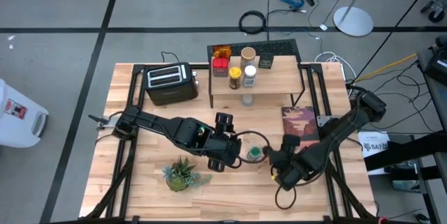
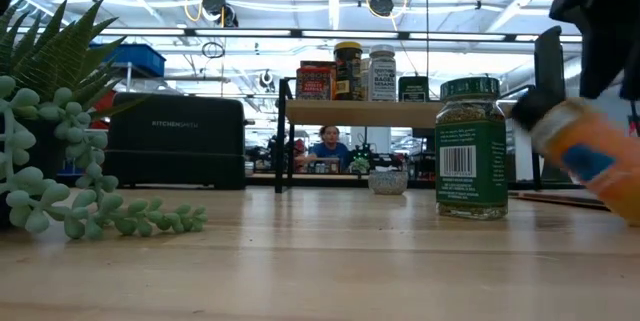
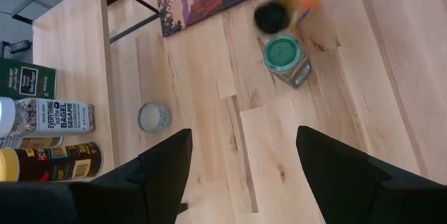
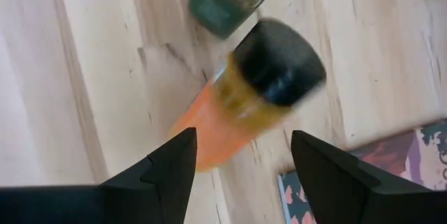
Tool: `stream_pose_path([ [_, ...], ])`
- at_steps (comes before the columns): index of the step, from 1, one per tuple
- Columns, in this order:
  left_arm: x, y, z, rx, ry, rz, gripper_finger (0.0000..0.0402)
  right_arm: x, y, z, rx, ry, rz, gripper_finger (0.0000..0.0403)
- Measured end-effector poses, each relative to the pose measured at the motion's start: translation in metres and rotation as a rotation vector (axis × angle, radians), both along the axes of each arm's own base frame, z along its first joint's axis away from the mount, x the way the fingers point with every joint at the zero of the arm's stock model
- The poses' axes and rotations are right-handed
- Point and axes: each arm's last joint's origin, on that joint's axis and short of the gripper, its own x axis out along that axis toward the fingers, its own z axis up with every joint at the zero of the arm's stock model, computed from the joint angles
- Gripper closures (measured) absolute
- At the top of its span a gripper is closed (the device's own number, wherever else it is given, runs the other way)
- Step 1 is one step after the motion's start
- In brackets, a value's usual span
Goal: Shelf spices
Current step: Move the orange seasoning bottle to the center of the table
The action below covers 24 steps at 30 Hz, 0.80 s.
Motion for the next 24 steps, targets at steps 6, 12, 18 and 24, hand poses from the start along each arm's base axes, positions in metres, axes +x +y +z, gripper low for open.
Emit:
stream_pose_path([
  [6,-0.001,0.0,-0.001,0.004,0.012,0.001,0.0134,-0.006,-0.008,0.012,0.053,0.003,-0.045,0.0181],
  [12,-0.002,0.001,-0.001,0.006,0.019,0.002,0.0134,-0.011,-0.011,0.007,0.056,0.032,-0.092,0.0181],
  [18,-0.002,0.001,-0.001,-0.004,0.016,0.016,0.0134,-0.008,-0.018,-0.021,0.112,0.035,-0.075,0.0181],
  [24,-0.002,0.0,-0.001,-0.016,0.018,0.016,0.0134,-0.002,-0.029,-0.042,0.166,0.013,-0.075,0.0181],
])
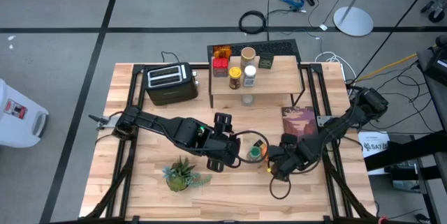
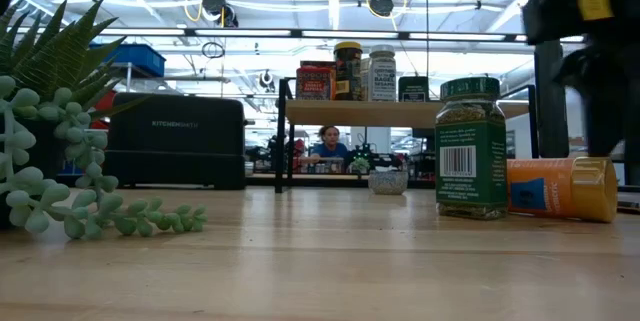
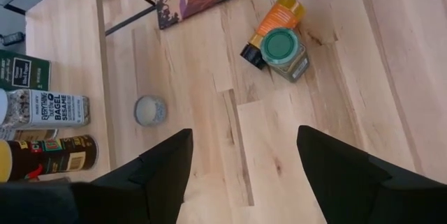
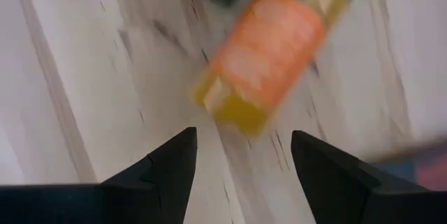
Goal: Shelf spices
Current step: Move the orange seasoning bottle to the center of the table
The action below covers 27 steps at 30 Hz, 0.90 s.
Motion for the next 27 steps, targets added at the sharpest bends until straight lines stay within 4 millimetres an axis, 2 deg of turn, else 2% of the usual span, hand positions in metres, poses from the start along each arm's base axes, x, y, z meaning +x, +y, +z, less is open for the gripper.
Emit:
stream_pose_path([
  [6,0.0,0.0,0.0,-0.002,-0.001,0.001,0.0134,0.013,-0.013,-0.004,-0.005,-0.058,0.021,0.0181],
  [16,0.002,-0.001,0.001,-0.02,-0.022,0.015,0.0134,0.047,-0.041,0.004,-0.034,-0.246,0.072,0.0181],
  [21,0.001,-0.002,0.001,-0.033,-0.02,0.015,0.0134,0.042,-0.045,0.005,0.024,-0.187,0.063,0.0181],
  [27,0.002,-0.003,-0.001,-0.056,-0.014,0.02,0.0134,0.026,-0.033,0.01,0.076,-0.136,0.044,0.0181],
])
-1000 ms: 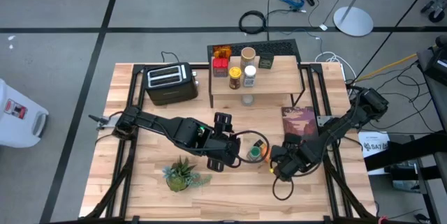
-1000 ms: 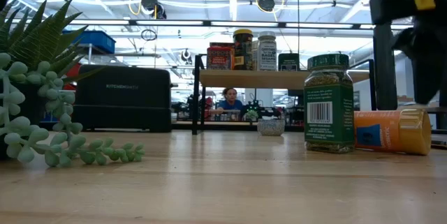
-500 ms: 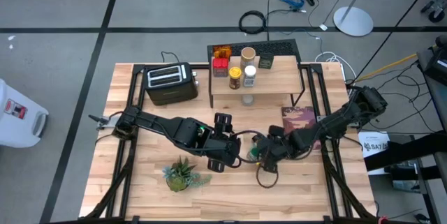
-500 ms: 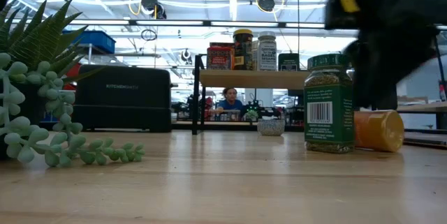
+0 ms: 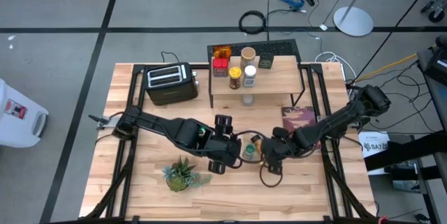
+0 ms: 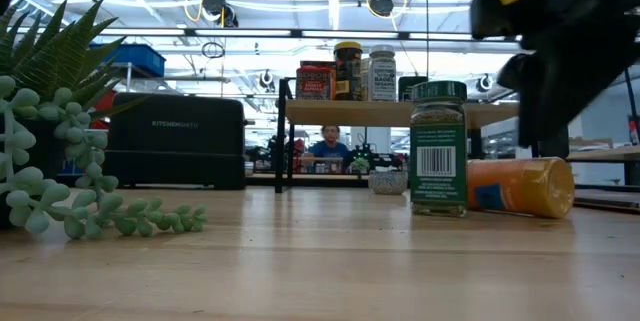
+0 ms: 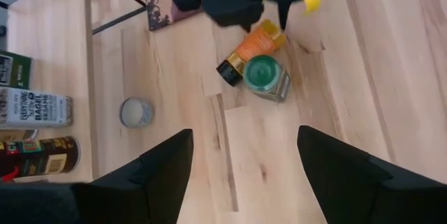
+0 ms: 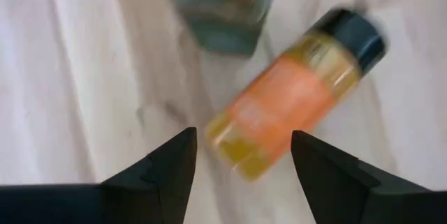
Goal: Shelf spices
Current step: Move the orange seasoning bottle to the center of the table, then put the green seasoning bottle on the shelf
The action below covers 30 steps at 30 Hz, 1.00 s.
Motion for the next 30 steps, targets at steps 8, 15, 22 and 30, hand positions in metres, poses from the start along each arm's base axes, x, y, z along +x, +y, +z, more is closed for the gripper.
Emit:
stream_pose_path([
  [8,0.014,-0.006,-0.022,-0.032,0.069,-0.019,0.0134,-0.005,0.016,-0.012,0.045,0.086,0.045,0.0181],
  [15,0.023,-0.011,-0.04,-0.051,0.121,-0.036,0.0134,0.005,0.011,-0.034,-0.051,0.142,0.065,0.0181],
  [22,0.024,-0.011,-0.039,-0.062,0.104,-0.029,0.0134,0.023,-0.004,-0.042,-0.17,0.05,0.055,0.0181],
  [30,0.024,-0.011,-0.039,-0.077,0.105,-0.001,0.0134,0.023,-0.011,-0.035,-0.186,0.043,0.055,0.0181],
])
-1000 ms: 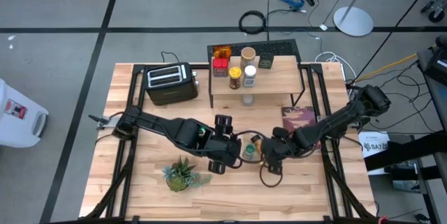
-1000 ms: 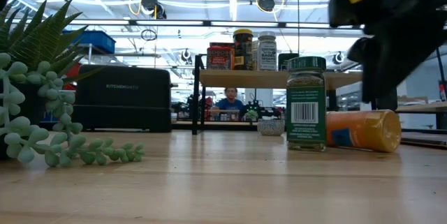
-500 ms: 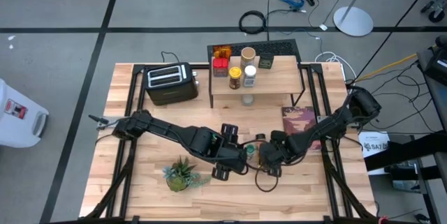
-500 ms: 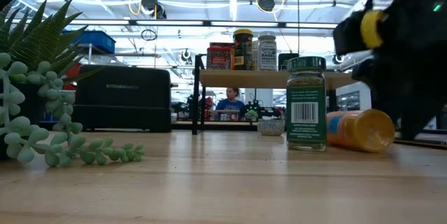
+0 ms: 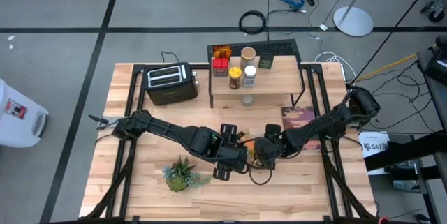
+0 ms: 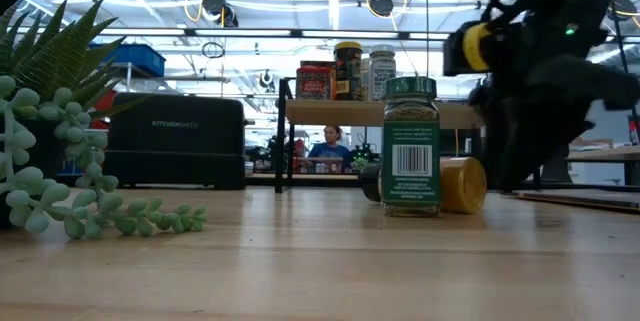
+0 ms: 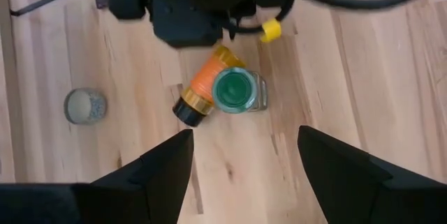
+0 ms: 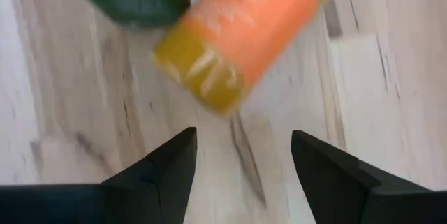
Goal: Shelf spices
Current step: Put the green seasoning bottle on the shelf
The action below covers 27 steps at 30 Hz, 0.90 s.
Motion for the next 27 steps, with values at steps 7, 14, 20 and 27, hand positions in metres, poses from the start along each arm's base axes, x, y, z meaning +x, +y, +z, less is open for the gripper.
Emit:
stream_pose_path([
  [7,0.014,-0.006,-0.028,-0.01,0.065,-0.011,0.0134,-0.02,0.009,0.028,0.063,-0.042,-0.015,0.0181],
  [14,0.027,-0.01,-0.046,0.024,0.063,-0.016,0.0134,-0.036,0.022,0.058,0.1,-0.198,0.018,0.0181],
  [20,0.028,-0.009,-0.046,0.052,0.033,0.027,0.0134,-0.051,0.033,0.071,0.102,-0.27,0.033,0.0181],
  [27,0.034,-0.025,-0.032,0.016,-0.133,-0.044,0.0134,-0.052,0.045,0.077,0.057,-0.38,0.067,0.0181],
])
